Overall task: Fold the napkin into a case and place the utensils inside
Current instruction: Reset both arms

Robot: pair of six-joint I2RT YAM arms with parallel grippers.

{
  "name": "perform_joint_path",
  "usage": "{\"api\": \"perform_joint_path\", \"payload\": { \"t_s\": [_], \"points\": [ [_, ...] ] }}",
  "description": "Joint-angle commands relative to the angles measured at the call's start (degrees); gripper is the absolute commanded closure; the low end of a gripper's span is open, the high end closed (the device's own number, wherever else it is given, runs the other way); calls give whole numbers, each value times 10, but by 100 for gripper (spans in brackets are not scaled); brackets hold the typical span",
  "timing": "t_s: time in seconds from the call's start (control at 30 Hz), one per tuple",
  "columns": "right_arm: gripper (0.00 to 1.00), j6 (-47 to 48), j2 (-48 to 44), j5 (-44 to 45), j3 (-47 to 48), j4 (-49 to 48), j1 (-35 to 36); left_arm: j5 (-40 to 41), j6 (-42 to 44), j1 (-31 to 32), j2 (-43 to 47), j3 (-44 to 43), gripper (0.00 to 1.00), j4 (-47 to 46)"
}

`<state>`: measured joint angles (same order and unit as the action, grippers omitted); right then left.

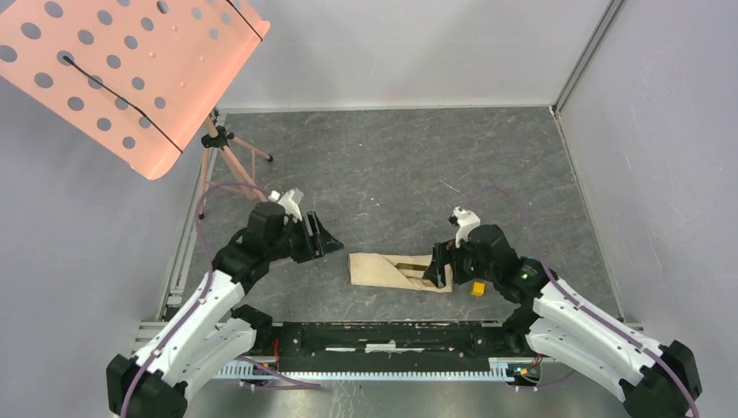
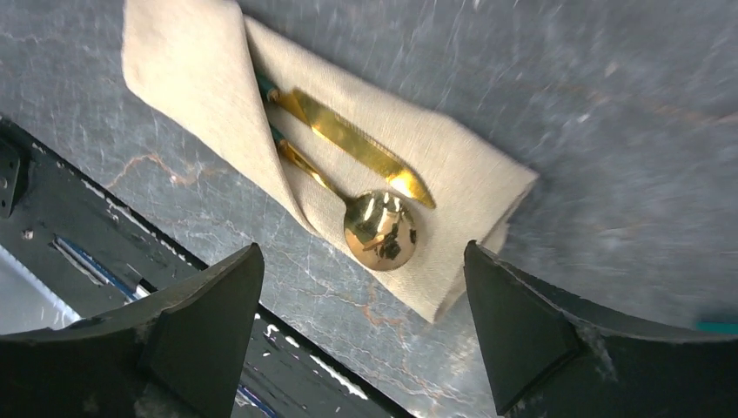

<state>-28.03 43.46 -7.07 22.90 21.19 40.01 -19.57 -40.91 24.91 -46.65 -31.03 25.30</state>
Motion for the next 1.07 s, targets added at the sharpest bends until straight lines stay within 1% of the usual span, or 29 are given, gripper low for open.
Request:
{"api": "perform_joint_path", "payload": {
  "t_s": [0.0,0.07,0.17,0.23,0.3,0.37,0.4,0.47,0.57,0.63,0.73,0.83,1.03],
  "points": [
    [6,71,-31,83,110,127,0,-28,27,3,57,-111,33,44],
    [2,92,-45,105,169,159,-1,-45,36,4,76,-164,31,49],
    [2,124,-60,138,257,198,0,-66,49,3,92,-263,27,52],
    [2,145,-71,155,312,217,0,-84,64,4,92,-331,24,49],
    [2,167,-82,163,366,223,0,-85,84,4,85,-404,21,58],
    [2,187,-92,166,424,221,0,-73,108,3,74,-482,18,64],
    [2,196,-96,167,451,218,0,-62,115,4,70,-507,13,65],
    [2,219,-103,171,499,210,0,-38,130,3,60,-551,7,62],
    [2,245,-108,191,548,197,-1,-2,145,2,43,-609,5,69],
    [2,258,-114,200,563,182,-1,17,145,3,33,-637,4,68],
    [2,273,-131,207,556,147,0,33,137,4,28,-659,4,59],
    [2,276,-141,214,548,121,-1,38,122,3,30,-659,4,47],
    [2,276,-154,223,556,103,0,50,109,3,33,-647,3,38]
  ]
}}
